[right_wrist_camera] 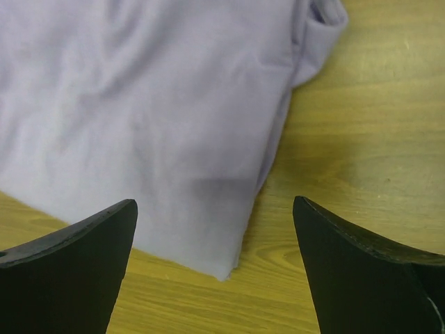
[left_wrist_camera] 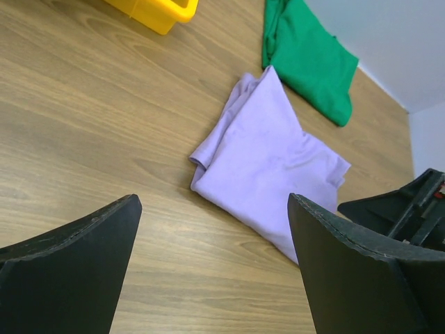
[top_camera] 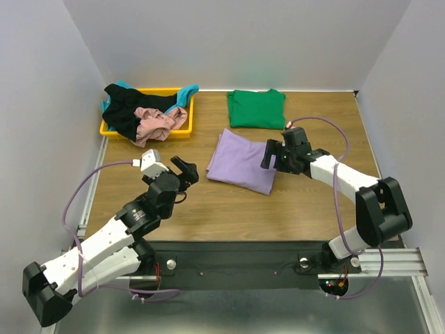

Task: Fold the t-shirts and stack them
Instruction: Neatly place the folded tshirt to the corner

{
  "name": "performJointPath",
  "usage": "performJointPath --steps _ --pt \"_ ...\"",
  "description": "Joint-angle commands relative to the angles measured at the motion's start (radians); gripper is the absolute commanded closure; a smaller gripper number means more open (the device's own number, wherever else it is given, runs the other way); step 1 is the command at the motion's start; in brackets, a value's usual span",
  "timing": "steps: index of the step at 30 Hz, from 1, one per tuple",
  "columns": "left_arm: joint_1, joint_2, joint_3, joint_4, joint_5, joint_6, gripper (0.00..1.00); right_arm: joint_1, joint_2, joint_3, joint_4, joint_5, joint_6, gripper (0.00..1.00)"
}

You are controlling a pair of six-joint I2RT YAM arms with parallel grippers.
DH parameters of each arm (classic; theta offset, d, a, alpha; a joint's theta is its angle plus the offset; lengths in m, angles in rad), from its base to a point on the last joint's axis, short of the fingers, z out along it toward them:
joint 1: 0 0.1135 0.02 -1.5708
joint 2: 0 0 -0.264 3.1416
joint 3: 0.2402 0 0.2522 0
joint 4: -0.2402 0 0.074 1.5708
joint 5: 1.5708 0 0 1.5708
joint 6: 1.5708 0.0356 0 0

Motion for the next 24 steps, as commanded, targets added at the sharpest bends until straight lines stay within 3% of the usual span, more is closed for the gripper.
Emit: performJointPath --steps 1,7,13,14,17,20,24 --pt "0.005 0.02 0.059 -0.016 -0.039 -0.016 0.02 -0.001 0.061 0.02 -0.027 0.089 0.108 0.04" --pt "0.007 -0.034 0.044 -0.033 -0.045 -0.027 0.02 -0.002 0.207 0.08 -0.031 0.109 0.103 0.25" --pt "0.009 -0.14 0.004 -0.029 -0.075 -0.044 0.02 -0.002 0.335 0.139 -0.033 0.107 0.065 0.53" --pt "0.01 -0.163 -0.005 -0.024 -0.078 -0.044 0.02 -0.002 0.346 0.161 -0.032 0.089 0.047 0.69" --pt "0.01 -0.201 -0.017 -0.022 -0.093 -0.044 0.02 0.027 0.378 0.206 -0.031 0.089 -0.044 0.87" --pt "0.01 -0.221 -0.022 -0.021 -0.111 -0.045 0.01 0.063 0.377 0.275 -0.03 0.112 -0.168 0.98" --pt "0.01 -0.224 -0.019 -0.03 -0.144 -0.053 0.02 0.088 0.386 0.384 -0.024 0.146 -0.336 1.0"
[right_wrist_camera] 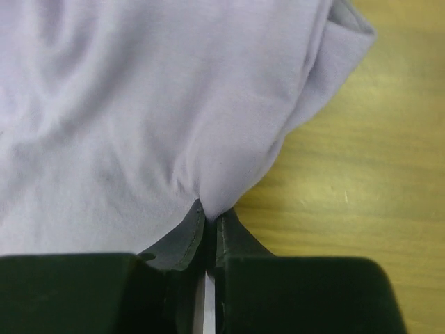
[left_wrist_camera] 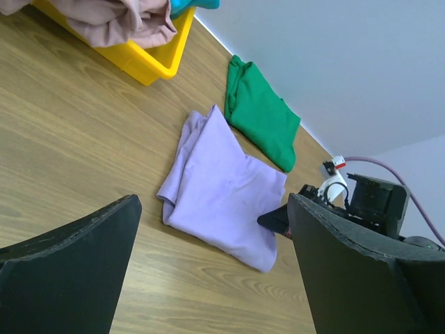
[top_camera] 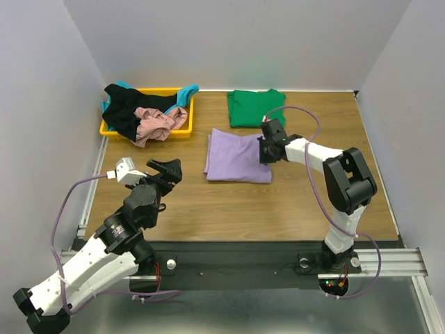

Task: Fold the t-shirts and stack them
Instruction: Neatly place the folded tshirt to the corner

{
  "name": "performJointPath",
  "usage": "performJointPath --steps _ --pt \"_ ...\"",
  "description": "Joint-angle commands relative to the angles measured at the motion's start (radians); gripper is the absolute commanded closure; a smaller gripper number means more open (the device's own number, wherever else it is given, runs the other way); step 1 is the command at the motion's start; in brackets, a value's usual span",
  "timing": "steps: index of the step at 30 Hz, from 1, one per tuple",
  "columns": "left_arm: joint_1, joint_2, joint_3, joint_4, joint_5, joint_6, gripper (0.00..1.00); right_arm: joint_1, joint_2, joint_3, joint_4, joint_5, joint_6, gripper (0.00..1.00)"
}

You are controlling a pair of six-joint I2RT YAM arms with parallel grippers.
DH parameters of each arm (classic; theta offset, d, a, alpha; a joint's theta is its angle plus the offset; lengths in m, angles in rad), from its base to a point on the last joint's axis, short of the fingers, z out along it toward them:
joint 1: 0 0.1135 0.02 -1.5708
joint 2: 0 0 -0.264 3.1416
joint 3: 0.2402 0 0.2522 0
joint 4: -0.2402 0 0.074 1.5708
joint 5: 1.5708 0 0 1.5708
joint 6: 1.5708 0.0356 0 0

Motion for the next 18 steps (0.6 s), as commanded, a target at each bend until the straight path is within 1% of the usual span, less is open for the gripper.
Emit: performJointPath --steps 1,6,9,12,15,18 --pt "0.004 -0.006 -0.01 0.005 -0.074 -0.025 0.02 0.042 0.012 0.149 0.025 0.043 -0.222 0.99" --pt "0.004 0.002 -0.013 -0.001 -0.111 -0.036 0.02 0.091 0.054 0.28 0.032 0.083 -0.392 0.99" --pt "0.005 0.007 -0.018 -0.003 -0.127 -0.042 0.01 0.094 0.108 0.38 0.032 0.095 -0.392 1.0" --pt "0.007 0.007 -0.013 -0.01 -0.146 -0.044 0.01 0.093 0.168 0.484 0.032 0.125 -0.44 1.0" --pt "0.005 0.002 -0.015 -0.013 -0.158 -0.042 0.01 0.094 0.222 0.577 0.032 0.212 -0.432 1.0" --pt "0.008 0.0 -0.021 -0.004 -0.177 -0.048 0.01 0.093 0.304 0.738 0.032 0.318 -0.414 0.99"
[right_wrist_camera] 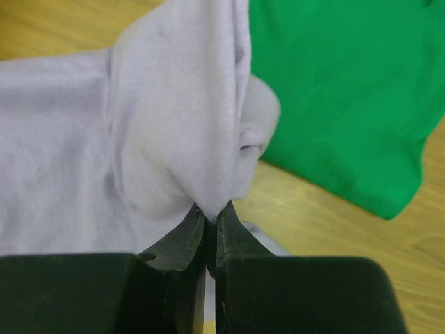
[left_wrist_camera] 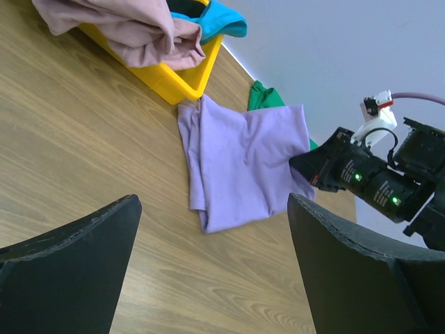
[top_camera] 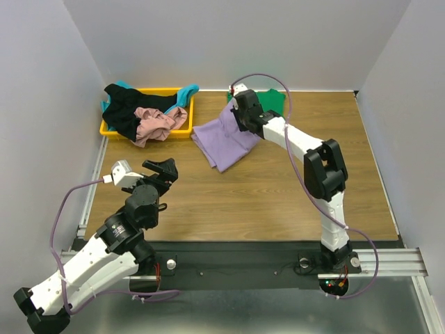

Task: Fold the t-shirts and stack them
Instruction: Neatly place the folded tshirt to the corner

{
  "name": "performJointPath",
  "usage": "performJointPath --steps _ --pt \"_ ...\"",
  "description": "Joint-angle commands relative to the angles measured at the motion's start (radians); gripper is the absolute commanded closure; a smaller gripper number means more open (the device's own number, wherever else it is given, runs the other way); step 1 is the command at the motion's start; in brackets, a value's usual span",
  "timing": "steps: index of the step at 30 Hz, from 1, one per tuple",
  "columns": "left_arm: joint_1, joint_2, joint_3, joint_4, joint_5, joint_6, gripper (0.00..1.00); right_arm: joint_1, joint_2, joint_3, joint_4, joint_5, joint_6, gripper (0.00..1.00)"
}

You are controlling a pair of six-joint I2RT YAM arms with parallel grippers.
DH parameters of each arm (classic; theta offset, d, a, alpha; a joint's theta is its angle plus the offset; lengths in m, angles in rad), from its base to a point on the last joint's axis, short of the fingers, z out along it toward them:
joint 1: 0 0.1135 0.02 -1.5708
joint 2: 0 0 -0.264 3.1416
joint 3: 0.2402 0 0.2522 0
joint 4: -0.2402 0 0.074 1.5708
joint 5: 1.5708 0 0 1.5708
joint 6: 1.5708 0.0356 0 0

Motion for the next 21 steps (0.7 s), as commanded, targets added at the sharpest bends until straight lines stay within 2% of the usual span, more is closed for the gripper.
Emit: performJointPath --steps 1,8,11,17,21 --pt "0.007 -0.002 -0.013 0.015 -0.067 -0.013 0.01 -0.005 0.064 0.19 0.05 0.17 -0.003 1.0" --pt "0.008 0.015 -0.015 0.026 -0.079 -0.007 0.01 -0.007 0.197 0.44 0.043 0.271 0.067 1.0" --pt "0.011 0.017 -0.018 0.029 -0.084 -0.009 0.02 -0.018 0.229 0.51 0.04 0.267 0.109 1.0" --pt "0.01 0.018 -0.026 0.035 -0.087 -0.006 0.02 -0.056 0.266 0.602 0.036 0.322 0.198 1.0" --pt "0.01 0.017 -0.032 0.046 -0.084 -0.003 0.01 -0.119 0.262 0.633 0.035 0.25 0.288 0.99"
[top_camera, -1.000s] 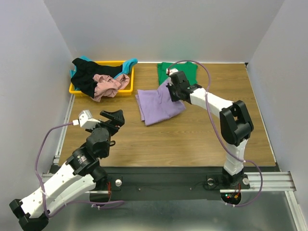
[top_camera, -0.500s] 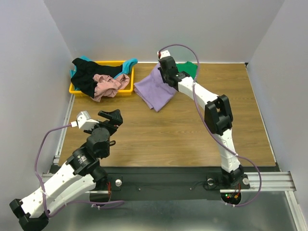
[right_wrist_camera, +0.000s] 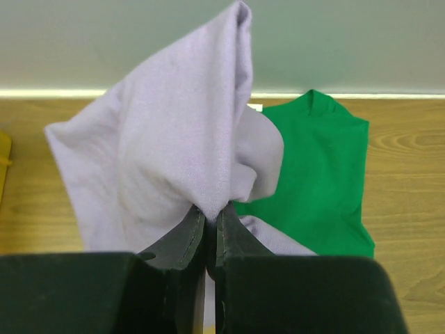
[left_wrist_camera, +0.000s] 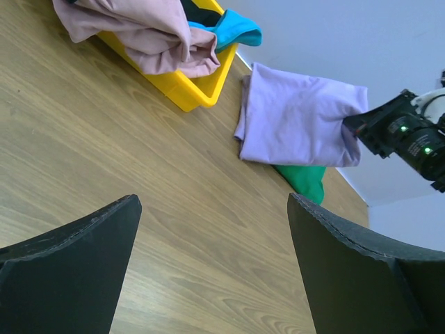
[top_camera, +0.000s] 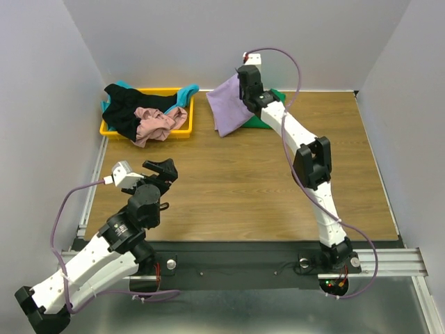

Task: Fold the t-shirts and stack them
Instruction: Neatly place the folded tshirt to the corner

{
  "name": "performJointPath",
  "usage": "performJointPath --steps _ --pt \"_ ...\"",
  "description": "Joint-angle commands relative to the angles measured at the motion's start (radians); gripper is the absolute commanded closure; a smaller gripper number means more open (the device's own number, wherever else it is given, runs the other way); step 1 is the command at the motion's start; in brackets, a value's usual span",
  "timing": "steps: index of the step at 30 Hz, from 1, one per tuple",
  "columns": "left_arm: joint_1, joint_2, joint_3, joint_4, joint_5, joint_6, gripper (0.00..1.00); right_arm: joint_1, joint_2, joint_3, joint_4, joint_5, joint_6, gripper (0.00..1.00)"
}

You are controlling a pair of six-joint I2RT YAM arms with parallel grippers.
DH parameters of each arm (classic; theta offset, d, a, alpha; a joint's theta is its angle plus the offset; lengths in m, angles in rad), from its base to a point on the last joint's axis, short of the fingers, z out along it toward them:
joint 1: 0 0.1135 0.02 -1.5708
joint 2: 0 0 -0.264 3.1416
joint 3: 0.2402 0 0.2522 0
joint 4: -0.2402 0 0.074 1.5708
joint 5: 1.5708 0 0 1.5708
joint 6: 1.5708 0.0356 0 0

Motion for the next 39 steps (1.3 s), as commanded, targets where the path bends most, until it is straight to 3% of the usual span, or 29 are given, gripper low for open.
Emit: performJointPath --steps 1,6,13,22,27,30,32,33,39 --pt "0.003 0.001 -0.017 0.033 -0.045 0.0 0.01 -0.075 -0.017 0.098 0.056 -0.022 0.122 1.0" --pt "0.005 -0.01 -0.028 0.027 -0.044 -0.011 0.01 -0.15 -0.022 0.13 0.056 -0.113 0.182 1.0" --pt "0.003 -0.024 -0.031 0.032 -0.052 -0.011 0.01 -0.236 -0.054 -0.019 0.055 -0.292 0.225 0.99" --pt "0.003 0.002 -0.03 0.047 -0.049 -0.003 0.01 -0.287 -0.075 -0.296 0.044 -0.17 0.385 0.92" --pt "0.005 0.016 -0.022 0.041 -0.039 -0.001 0.02 -0.291 -0.045 -0.298 0.032 -0.162 0.411 0.63" --pt "0.005 0.022 -0.014 0.038 -0.036 0.003 0.01 -0.291 -0.06 -0.278 0.016 -0.154 0.412 0.62" --pt "0.005 0.031 -0.002 0.03 -0.03 0.008 0.02 -0.291 -0.083 -0.26 0.007 -0.159 0.389 0.32" --pt "0.005 0.04 0.012 0.024 -0.03 0.011 0.02 -0.291 -0.116 -0.257 -0.003 -0.163 0.368 0.01" --pt "0.005 0.114 0.093 -0.048 -0.013 0.0 0.01 -0.291 -0.339 -0.365 -0.037 -0.162 0.334 0.0"
